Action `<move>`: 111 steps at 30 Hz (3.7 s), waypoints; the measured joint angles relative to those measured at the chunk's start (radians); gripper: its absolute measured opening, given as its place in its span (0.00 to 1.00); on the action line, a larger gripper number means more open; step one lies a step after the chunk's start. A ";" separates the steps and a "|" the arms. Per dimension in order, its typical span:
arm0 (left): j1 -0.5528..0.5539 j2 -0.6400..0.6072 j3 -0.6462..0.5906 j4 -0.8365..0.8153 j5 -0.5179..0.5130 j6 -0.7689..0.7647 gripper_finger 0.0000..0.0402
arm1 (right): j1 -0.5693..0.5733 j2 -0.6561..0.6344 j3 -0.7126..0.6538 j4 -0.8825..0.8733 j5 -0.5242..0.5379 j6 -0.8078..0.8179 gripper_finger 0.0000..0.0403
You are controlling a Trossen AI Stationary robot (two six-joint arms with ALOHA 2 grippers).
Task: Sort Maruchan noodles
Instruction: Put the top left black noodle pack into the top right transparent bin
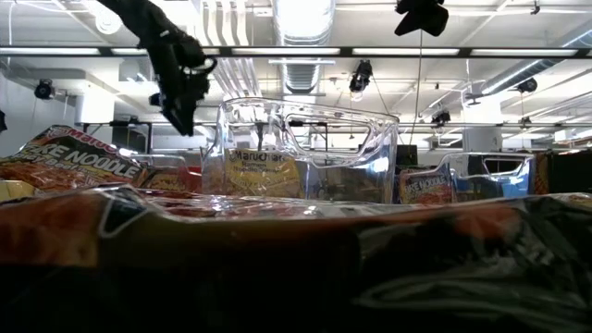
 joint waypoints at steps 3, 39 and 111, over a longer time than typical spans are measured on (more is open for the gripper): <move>-0.059 -0.060 -0.020 -0.027 0.039 -0.074 0.43 | 0.000 0.000 0.000 0.000 0.000 0.000 0.51; -1.285 -0.449 -0.434 -0.341 -0.002 -1.567 0.79 | 0.000 0.000 0.000 0.000 0.000 0.000 0.51; -1.350 -0.659 -0.814 0.516 -0.106 -1.436 0.19 | 0.001 0.031 0.000 0.091 0.042 0.070 0.51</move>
